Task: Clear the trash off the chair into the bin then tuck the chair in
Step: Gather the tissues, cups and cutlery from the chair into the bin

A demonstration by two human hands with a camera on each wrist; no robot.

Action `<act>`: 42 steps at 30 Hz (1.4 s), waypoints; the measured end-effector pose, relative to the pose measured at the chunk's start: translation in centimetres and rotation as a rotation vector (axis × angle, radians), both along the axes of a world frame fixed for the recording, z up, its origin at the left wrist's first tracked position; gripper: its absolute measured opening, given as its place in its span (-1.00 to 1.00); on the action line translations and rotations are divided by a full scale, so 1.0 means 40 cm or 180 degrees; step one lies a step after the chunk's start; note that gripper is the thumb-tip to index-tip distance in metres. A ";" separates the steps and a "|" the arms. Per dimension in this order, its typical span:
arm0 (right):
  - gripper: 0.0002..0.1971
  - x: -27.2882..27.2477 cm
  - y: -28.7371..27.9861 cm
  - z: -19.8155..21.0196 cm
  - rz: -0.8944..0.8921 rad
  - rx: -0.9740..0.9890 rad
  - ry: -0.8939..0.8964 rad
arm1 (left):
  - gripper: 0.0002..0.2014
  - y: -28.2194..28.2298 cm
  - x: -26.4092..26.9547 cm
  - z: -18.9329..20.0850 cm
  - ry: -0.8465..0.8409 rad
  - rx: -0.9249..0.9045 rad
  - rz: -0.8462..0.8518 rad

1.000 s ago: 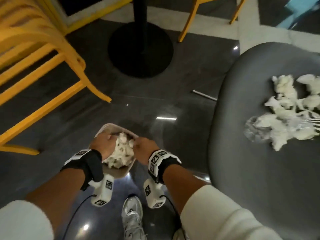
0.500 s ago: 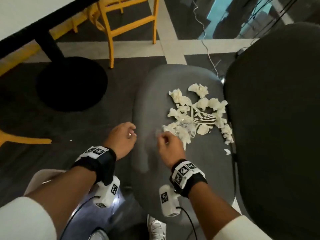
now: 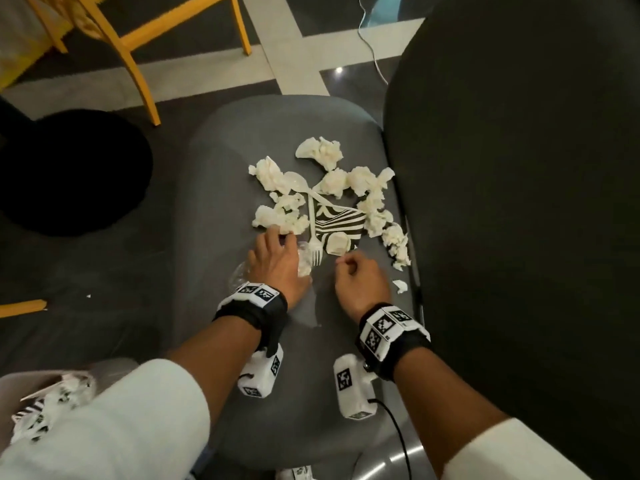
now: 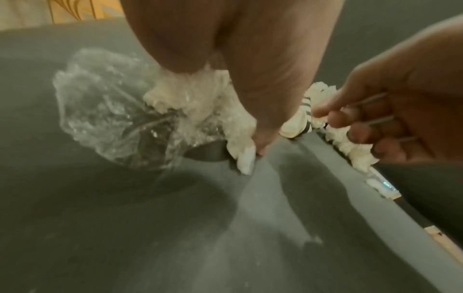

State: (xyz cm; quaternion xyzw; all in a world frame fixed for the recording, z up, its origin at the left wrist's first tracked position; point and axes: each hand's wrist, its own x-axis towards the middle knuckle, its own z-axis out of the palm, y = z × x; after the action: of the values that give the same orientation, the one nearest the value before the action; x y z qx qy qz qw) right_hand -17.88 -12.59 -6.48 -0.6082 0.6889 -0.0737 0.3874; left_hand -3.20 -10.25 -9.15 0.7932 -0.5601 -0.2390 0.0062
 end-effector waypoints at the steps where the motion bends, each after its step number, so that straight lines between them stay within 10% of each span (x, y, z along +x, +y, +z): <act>1: -0.83 -0.004 -0.010 0.000 0.0077 -0.0080 0.0024 | -0.38 0.003 -0.005 -0.006 0.0031 -0.0107 -0.0042; 14: 0.02 0.028 -0.164 -0.034 0.1261 -0.0430 0.1228 | -0.87 0.052 0.077 0.045 0.1389 -0.0969 0.0353; 29: -0.06 0.141 -0.026 0.148 0.0563 -0.0675 0.0534 | -0.82 0.135 0.193 0.208 0.1887 -0.1347 0.1430; 35: -0.16 0.455 0.187 0.164 0.1643 -0.0745 -0.0181 | -0.70 0.316 0.405 0.224 0.1763 -0.1437 0.1975; 42: -0.15 0.797 0.554 -0.041 0.2640 0.0288 -0.0274 | -0.73 0.755 0.676 0.041 0.1391 -0.0844 0.2932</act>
State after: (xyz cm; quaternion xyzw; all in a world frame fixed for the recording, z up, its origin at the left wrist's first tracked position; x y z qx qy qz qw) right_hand 14.02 9.58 -8.11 -0.8128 0.3713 0.0935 0.4390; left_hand 23.86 19.97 -7.52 0.8812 -0.1645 -0.2984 0.3276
